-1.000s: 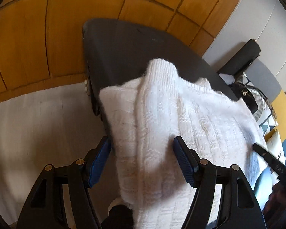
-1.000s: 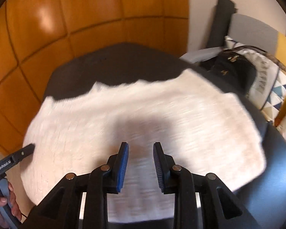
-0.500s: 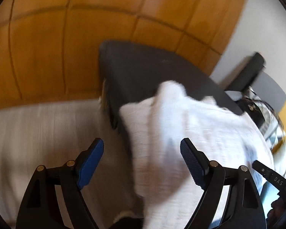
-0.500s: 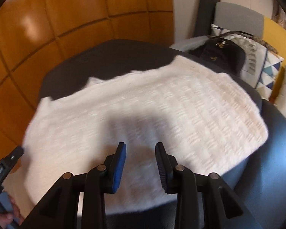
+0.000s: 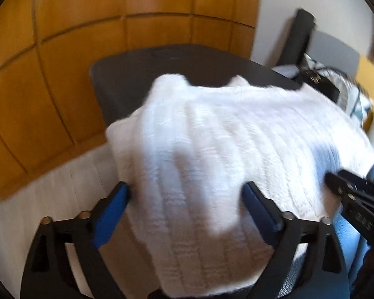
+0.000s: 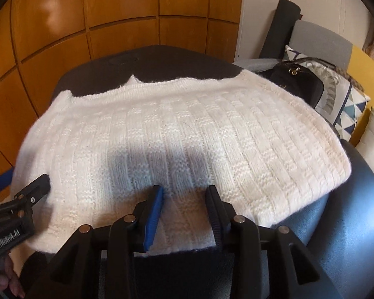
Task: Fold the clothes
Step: 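Press and straighten the folded sweater with both open grippers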
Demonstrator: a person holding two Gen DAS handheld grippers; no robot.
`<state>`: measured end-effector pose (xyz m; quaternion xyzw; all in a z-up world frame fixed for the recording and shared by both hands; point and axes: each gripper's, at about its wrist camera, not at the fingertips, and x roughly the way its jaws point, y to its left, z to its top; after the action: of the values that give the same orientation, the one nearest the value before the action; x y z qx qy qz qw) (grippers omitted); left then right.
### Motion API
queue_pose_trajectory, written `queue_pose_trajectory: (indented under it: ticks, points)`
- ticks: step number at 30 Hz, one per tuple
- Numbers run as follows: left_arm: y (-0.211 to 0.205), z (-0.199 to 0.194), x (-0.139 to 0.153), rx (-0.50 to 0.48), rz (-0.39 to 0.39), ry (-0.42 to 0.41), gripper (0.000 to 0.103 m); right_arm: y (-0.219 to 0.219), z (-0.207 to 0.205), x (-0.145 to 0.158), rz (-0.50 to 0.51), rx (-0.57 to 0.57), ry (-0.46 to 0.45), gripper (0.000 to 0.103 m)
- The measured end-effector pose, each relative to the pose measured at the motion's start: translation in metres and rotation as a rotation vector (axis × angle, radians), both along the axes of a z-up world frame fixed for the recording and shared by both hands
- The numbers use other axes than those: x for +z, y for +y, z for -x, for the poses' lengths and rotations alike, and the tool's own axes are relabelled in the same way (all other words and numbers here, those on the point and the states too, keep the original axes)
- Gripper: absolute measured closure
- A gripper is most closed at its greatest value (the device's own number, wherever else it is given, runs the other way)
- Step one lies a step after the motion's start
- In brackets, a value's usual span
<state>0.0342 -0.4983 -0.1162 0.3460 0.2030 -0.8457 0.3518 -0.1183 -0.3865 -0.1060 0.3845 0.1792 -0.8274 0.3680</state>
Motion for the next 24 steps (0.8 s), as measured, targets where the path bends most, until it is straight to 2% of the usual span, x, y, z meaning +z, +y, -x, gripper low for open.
queue_pose_trajectory:
  ticks: [3, 6, 9, 12, 16, 19, 21, 22, 24]
  points:
    - [-0.002, -0.004, -0.001, 0.006, -0.027, 0.011, 0.004, 0.019, 0.018, 0.014, 0.093, -0.044, -0.032, 0.067]
    - [0.0, -0.002, -0.002, 0.005, -0.022, 0.007, 0.003, 0.049, 0.055, 0.029, 0.134, -0.194, -0.02, 0.067]
    - [-0.004, 0.001, -0.005, 0.009, -0.037, 0.008, 0.001, 0.069, 0.102, 0.029, 0.101, -0.295, -0.062, 0.067]
    - [-0.009, 0.006, -0.009, 0.01, -0.054, 0.012, 0.0, 0.079, 0.136, 0.019, 0.087, -0.285, -0.089, 0.067]
    - [-0.007, 0.006, -0.009, 0.008, -0.051, 0.007, 0.0, 0.067, 0.141, 0.015, -0.021, -0.24, 0.01, 0.068]
    - [-0.006, 0.003, -0.008, 0.012, -0.044, 0.002, 0.0, 0.057, 0.134, 0.022, -0.063, -0.311, -0.015, 0.067]
    - [-0.006, 0.005, -0.008, 0.014, -0.041, 0.0, 0.0, 0.05, 0.12, 0.031, 0.001, -0.312, -0.052, 0.066]
    - [-0.005, 0.005, -0.008, 0.015, -0.039, -0.002, 0.0, 0.044, 0.111, 0.033, 0.041, -0.27, -0.071, 0.066]
    - [-0.006, 0.006, -0.008, 0.015, -0.036, -0.004, 0.0, 0.029, 0.095, 0.032, 0.046, -0.196, -0.082, 0.066]
